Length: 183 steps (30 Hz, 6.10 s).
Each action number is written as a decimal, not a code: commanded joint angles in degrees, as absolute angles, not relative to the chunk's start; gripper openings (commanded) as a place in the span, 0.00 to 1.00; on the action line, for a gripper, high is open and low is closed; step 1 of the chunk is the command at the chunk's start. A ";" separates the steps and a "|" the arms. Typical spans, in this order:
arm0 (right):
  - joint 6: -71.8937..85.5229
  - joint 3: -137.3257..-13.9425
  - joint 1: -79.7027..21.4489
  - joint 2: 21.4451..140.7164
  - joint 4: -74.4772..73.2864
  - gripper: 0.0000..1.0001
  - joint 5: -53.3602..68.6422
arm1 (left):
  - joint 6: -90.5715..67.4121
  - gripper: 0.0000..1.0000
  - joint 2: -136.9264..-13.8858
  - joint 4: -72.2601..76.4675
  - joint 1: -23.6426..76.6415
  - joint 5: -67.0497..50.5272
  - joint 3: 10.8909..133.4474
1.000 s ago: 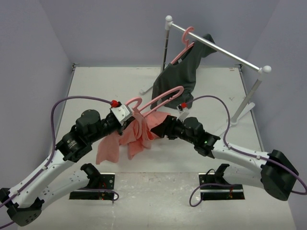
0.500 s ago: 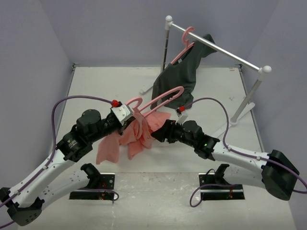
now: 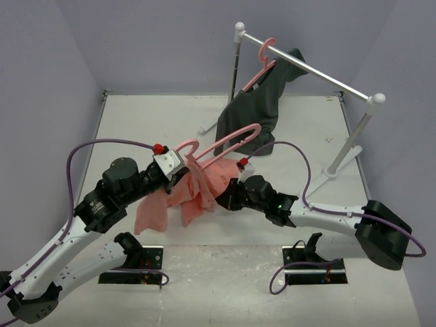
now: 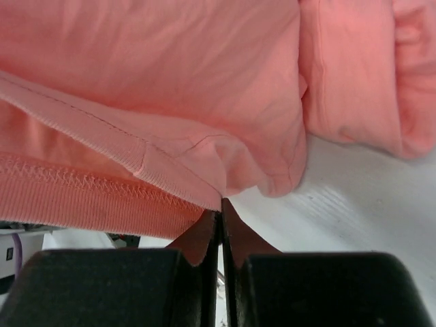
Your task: Place the t-shirt on the hanger
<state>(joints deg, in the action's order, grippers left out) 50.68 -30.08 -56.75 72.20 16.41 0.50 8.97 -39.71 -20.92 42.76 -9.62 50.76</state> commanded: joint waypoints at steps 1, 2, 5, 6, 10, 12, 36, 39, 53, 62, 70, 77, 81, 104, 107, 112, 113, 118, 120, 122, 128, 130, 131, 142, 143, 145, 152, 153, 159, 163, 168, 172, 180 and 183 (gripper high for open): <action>44.96 -35.56 -51.92 63.11 5.68 0.00 -7.96 | 8.09 0.00 -37.12 -20.60 42.45 -14.68 57.92; 44.37 -36.21 -48.81 60.33 3.35 0.00 -7.78 | 8.09 0.00 -36.54 -21.13 42.45 -15.86 58.89; 41.75 -38.03 -39.93 54.35 -2.60 0.00 -4.65 | 7.79 0.00 -34.71 -22.61 42.45 -17.90 59.46; 40.97 -39.08 -36.56 52.20 -5.08 0.00 -3.75 | 7.75 0.00 -33.94 -22.98 42.45 -18.63 59.30; 37.35 -45.32 -28.96 47.00 -13.23 0.00 -4.11 | 7.65 0.00 -32.33 -24.10 42.45 -18.42 57.37; 35.49 -48.85 -24.83 46.62 -16.36 0.00 -3.20 | 7.32 0.00 -32.12 -24.29 42.45 -18.85 56.59; 29.00 -85.16 -42.24 72.49 -42.01 0.00 -8.34 | -4.73 0.00 -58.09 -14.87 42.45 -20.48 58.63; 31.76 -83.34 -43.59 72.29 -40.87 0.04 -7.45 | -5.56 0.00 -59.53 -11.41 42.07 -15.70 57.62; 11.18 -78.18 -32.50 58.84 -37.28 0.71 22.40 | -3.71 0.00 -62.40 -3.83 34.19 -45.71 53.55; -1.64 -78.96 -32.43 65.01 -29.28 0.73 42.64 | -2.29 0.00 -63.07 -5.41 34.22 -55.07 55.49; -0.17 -83.51 -32.60 73.48 -24.33 0.63 57.12 | -1.66 0.00 -63.81 -6.96 34.28 -56.50 54.94; 11.55 -81.18 -32.61 74.74 -11.53 0.25 65.88 | -1.18 0.00 -63.88 -7.65 34.28 -57.83 55.37; 11.66 -82.33 -32.60 74.40 -12.04 0.00 64.48 | -1.55 0.00 -62.63 -8.24 34.27 -55.04 55.96; 9.05 -85.23 -26.69 50.79 -31.38 0.00 36.83 | -12.15 1.00 -25.69 -18.91 34.19 -1.53 42.36; 9.43 -88.42 -26.72 50.38 -33.87 0.00 39.51 | -11.59 0.99 -28.79 -14.05 34.19 -8.18 41.77; 8.52 -91.93 -26.72 51.52 -37.09 0.00 38.28 | -10.56 0.77 -33.67 -11.31 34.13 -19.12 41.54; 8.23 -92.69 -26.72 51.86 -37.95 0.00 37.87 | -10.29 0.71 -34.67 -11.27 34.12 -20.55 41.54; 7.58 -93.86 -26.72 51.71 -39.02 0.00 35.54 | -10.17 0.02 -35.27 -11.66 34.11 -19.72 40.19; 6.93 -93.84 -26.69 51.59 -39.56 0.00 32.77 | -10.32 0.00 -35.09 -12.78 34.16 -16.03 40.69; 6.32 -93.38 -26.68 51.32 -39.90 0.00 29.94 | -10.85 0.00 -35.08 -14.92 34.15 -11.13 41.56; 3.42 -89.35 -26.65 48.17 -38.90 0.00 23.68 | -17.77 0.00 -36.58 -19.46 34.10 15.01 44.59; 2.11 -86.79 -26.72 46.01 -38.02 0.00 22.78 | -21.08 0.00 -37.02 -19.92 34.10 22.01 45.27; 1.42 -85.83 -26.72 45.28 -37.79 0.00 22.39 | -22.35 0.00 -37.28 -20.05 34.10 24.94 45.72; 1.87 -71.40 -26.72 35.08 -33.24 0.00 19.51 | -32.33 0.00 -44.82 -18.68 29.63 27.42 49.66; 2.07 -70.90 -26.71 34.43 -32.91 0.00 19.52 | -32.32 0.00 -44.82 -17.62 29.51 25.93 49.66; 2.63 -65.52 -26.63 33.06 -29.30 0.00 19.67 | -31.88 0.00 -44.76 -14.62 28.31 21.74 49.64; 4.57 -59.97 -26.63 33.95 -19.54 0.00 21.79 | -32.47 0.00 -40.65 -12.83 28.20 17.58 48.39; 4.25 -59.77 -26.63 34.07 -19.35 0.00 21.17 | -32.95 0.00 -39.23 -13.78 28.16 20.10 48.23; 3.13 -53.09 -25.82 32.50 -15.85 0.00 21.51 | -34.63 0.00 -36.74 -20.07 27.70 33.22 51.63; 4.64 -50.36 -24.12 30.03 -14.08 0.00 23.32 | -33.44 0.00 -38.62 -22.06 27.53 37.40 55.63; 5.18 -51.90 -23.47 27.44 -14.23 0.00 23.47 | -32.01 0.00 -40.42 -21.71 26.21 39.20 57.39; 5.56 -54.12 -23.38 26.75 -15.42 0.00 23.82 | -31.06 0.00 -43.35 -20.98 23.92 32.71 56.63; 0.52 -63.90 -23.38 37.45 -28.14 0.00 27.83 | -15.87 0.49 -47.90 -16.82 21.97 -3.22 64.30; -1.92 -64.85 -23.41 38.98 -30.37 0.00 26.81 | -11.40 0.78 -48.18 -19.23 21.97 -12.79 70.79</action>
<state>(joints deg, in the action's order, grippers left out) 2.35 -61.90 -23.62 36.97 -25.88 28.00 -20.03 -49.28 -20.52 22.46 2.12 61.06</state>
